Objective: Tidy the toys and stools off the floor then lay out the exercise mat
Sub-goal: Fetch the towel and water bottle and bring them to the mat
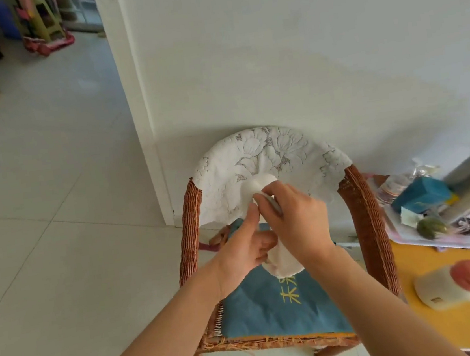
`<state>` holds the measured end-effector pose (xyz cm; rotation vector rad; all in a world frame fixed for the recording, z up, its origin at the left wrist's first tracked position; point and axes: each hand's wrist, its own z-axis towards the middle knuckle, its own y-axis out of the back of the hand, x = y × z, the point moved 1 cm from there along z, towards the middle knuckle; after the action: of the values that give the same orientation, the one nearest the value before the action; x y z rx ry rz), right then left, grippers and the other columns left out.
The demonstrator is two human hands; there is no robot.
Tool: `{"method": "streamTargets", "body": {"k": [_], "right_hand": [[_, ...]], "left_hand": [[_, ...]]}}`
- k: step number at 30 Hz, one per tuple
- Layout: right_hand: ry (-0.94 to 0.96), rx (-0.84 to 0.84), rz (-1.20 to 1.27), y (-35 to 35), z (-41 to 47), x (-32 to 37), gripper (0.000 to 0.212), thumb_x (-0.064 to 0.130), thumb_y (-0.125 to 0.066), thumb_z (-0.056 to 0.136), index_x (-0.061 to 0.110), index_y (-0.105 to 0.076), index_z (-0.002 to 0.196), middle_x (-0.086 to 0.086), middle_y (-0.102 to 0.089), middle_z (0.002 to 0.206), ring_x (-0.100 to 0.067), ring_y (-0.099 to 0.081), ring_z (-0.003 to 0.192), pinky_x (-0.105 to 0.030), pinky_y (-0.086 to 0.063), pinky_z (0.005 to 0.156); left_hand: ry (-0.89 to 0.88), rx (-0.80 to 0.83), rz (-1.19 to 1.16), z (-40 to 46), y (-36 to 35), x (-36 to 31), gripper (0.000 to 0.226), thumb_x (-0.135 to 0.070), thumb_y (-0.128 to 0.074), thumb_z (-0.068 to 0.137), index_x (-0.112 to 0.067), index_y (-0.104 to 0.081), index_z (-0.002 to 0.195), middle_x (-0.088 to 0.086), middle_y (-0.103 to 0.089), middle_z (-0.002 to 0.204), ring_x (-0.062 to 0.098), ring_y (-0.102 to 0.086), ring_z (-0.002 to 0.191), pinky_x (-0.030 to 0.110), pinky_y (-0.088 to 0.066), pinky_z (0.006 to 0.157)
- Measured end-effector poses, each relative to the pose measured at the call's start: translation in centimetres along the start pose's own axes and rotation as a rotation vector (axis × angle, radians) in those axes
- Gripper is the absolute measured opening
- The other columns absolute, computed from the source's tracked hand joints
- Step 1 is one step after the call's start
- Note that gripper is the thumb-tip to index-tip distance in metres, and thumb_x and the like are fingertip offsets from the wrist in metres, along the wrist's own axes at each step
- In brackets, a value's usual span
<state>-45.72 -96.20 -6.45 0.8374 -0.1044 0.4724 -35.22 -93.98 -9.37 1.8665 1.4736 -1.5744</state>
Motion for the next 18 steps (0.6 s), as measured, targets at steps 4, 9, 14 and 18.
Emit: {"method": "streamTargets", "body": {"k": [4, 9, 14, 18], "right_hand": [[0.036, -0.101, -0.127, 3.2, -1.6, -1.4, 0.027, 0.027, -0.055, 0.082, 0.012, -0.059, 0.059, 0.002, -0.053, 0.048, -0.018, -0.044, 0.031, -0.019, -0.028, 0.03], [0.103, -0.078, -0.175, 4.8, -5.5, -2.2, 0.029, 0.025, -0.053, 0.085, 0.013, -0.061, 0.06, 0.004, -0.051, 0.051, -0.014, -0.042, 0.035, -0.024, -0.031, 0.032], [0.036, -0.043, -0.138, 6.8, -9.3, -3.6, 0.022, 0.026, -0.054, 0.086, 0.014, -0.069, 0.076, 0.005, -0.054, 0.056, -0.013, -0.047, 0.039, -0.025, -0.037, 0.035], [-0.038, -0.03, -0.134, 8.6, -12.1, -5.5, 0.02, 0.027, -0.056, 0.087, 0.015, -0.07, 0.079, 0.005, -0.056, 0.056, -0.012, -0.048, 0.04, -0.026, -0.04, 0.036]], "left_hand": [[-0.121, -0.014, -0.244, 1.0, -2.6, -1.9, 0.082, -0.07, -0.022, 0.078, -0.01, -0.054, 0.124, 0.002, -0.068, 0.099, 0.017, -0.057, 0.1, 0.03, -0.04, 0.091], [-0.063, -0.124, -0.4, 1.6, -5.4, -3.7, 0.064, -0.061, -0.036, 0.09, -0.004, -0.061, 0.103, 0.009, -0.067, 0.085, 0.021, -0.063, 0.084, 0.029, -0.05, 0.075], [0.028, -0.165, -0.326, 2.3, -8.0, -2.3, 0.037, -0.022, -0.044, 0.097, 0.001, -0.054, 0.123, 0.013, -0.068, 0.095, 0.022, -0.065, 0.083, 0.031, -0.053, 0.069], [0.067, -0.082, -0.305, 3.5, -9.8, -0.7, 0.029, -0.013, -0.041, 0.096, -0.001, -0.059, 0.115, 0.011, -0.073, 0.09, 0.02, -0.071, 0.077, 0.029, -0.056, 0.058]]}}
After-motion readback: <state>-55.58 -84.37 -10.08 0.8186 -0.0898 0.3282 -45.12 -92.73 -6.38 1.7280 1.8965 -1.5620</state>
